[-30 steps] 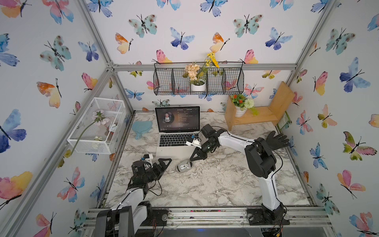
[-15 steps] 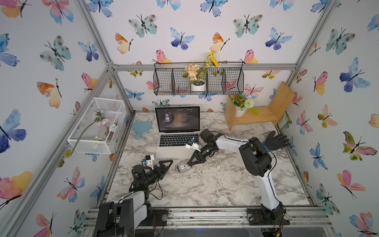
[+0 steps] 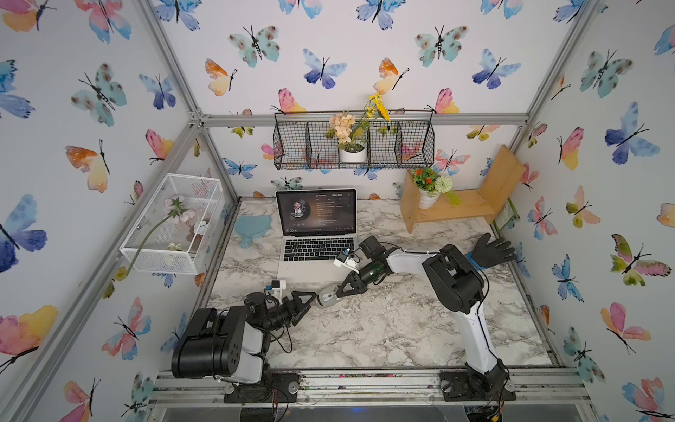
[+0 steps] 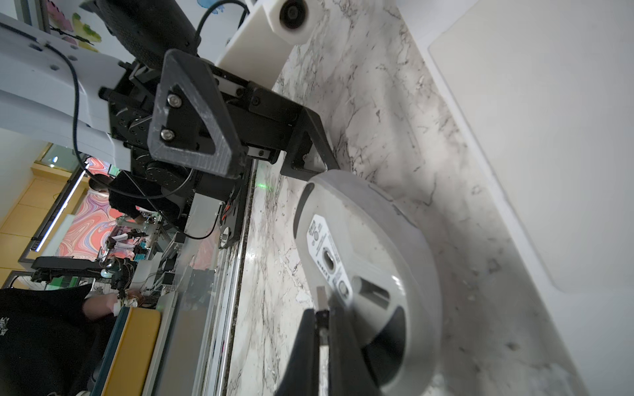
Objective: Remove the wireless mouse receiver from the laptop
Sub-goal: Adjust the mouse at the center of the board.
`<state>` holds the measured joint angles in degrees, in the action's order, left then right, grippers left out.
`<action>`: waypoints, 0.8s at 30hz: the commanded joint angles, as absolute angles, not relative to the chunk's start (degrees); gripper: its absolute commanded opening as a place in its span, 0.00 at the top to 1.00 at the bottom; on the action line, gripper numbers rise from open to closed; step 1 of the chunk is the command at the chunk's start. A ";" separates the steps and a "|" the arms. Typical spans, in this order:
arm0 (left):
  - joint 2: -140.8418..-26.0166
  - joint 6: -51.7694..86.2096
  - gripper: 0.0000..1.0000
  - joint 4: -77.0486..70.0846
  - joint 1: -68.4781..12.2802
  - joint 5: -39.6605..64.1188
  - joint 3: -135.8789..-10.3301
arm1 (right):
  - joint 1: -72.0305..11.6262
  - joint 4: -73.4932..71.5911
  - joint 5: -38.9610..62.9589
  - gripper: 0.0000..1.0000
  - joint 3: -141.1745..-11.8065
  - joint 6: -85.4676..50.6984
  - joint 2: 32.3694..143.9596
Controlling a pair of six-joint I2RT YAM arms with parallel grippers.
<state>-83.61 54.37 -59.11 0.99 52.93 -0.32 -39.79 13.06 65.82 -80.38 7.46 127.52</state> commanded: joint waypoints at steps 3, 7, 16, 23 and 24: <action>-82.30 50.87 0.11 -55.51 -1.69 52.51 -2.36 | -39.25 9.17 65.84 0.98 -78.97 5.64 128.57; -85.69 51.62 0.13 -57.11 -5.03 50.93 -3.94 | -39.11 8.18 65.92 0.98 -78.27 5.27 128.67; -91.34 52.06 0.24 -61.21 -5.34 51.37 -6.08 | -39.11 9.42 65.65 0.98 -77.98 6.06 127.28; -95.50 52.16 0.37 -60.37 -6.29 53.26 -12.70 | -39.11 8.59 65.53 0.98 -76.40 5.17 125.17; -95.70 52.04 0.37 -60.26 -6.24 53.35 -12.96 | -39.06 8.26 65.52 0.98 -76.15 4.54 124.89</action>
